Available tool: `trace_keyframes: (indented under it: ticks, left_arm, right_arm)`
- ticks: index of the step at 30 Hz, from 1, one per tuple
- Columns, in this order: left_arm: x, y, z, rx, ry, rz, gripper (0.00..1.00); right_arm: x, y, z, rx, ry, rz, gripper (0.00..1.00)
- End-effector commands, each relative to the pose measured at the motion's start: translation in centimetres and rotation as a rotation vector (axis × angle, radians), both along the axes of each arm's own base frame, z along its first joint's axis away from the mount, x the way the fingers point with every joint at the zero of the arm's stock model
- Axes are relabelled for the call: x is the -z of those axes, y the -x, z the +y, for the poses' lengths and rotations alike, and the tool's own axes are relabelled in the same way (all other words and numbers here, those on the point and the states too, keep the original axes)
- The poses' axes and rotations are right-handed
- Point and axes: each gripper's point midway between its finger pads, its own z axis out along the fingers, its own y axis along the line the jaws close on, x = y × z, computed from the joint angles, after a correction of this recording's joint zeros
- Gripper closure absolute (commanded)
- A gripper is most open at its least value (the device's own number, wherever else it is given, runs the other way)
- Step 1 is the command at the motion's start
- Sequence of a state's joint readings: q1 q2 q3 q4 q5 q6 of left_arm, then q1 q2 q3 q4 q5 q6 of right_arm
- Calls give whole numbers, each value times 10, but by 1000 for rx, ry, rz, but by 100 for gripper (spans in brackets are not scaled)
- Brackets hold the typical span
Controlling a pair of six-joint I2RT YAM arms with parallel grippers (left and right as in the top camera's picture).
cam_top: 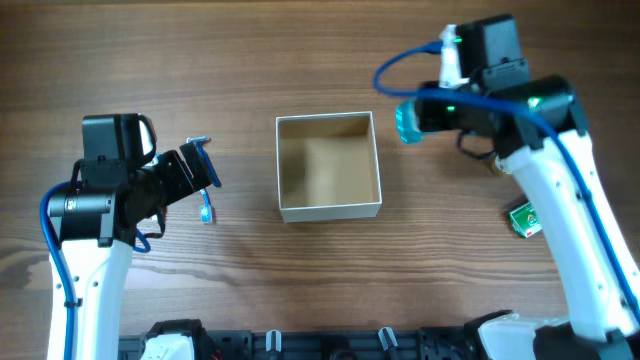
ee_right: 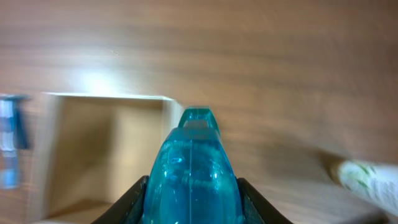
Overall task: Pack container
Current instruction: 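Carry the Listerine bottle left and lower it into the box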
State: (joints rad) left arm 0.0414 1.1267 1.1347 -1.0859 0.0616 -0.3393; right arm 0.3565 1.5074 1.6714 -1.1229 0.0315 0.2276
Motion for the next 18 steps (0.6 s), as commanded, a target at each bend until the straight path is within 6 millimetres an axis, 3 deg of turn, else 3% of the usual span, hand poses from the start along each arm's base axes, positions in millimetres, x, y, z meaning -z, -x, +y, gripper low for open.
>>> trace_keyframes:
  ticks: [1, 4, 8, 14, 18]
  left_arm:
    - [-6, -2, 0, -8, 10, -13, 0]
    - [-6, -2, 0, -8, 10, -13, 0]
    - [-6, -2, 0, -8, 10, -13, 0]
    - [-6, -2, 0, -8, 10, -12, 0]
    - [-6, -2, 0, -8, 10, -12, 0]
  right_arm:
    - [-39, 9, 39, 26, -69, -104, 96]
    - [-37, 9, 67, 12, -118, -101, 96]
    - [-9, 4, 105, -47, -101, -58, 96]
    - [66, -11, 144, -64, -25, 72, 96]
    - [106, -17, 155, -55, 16, 133, 96]
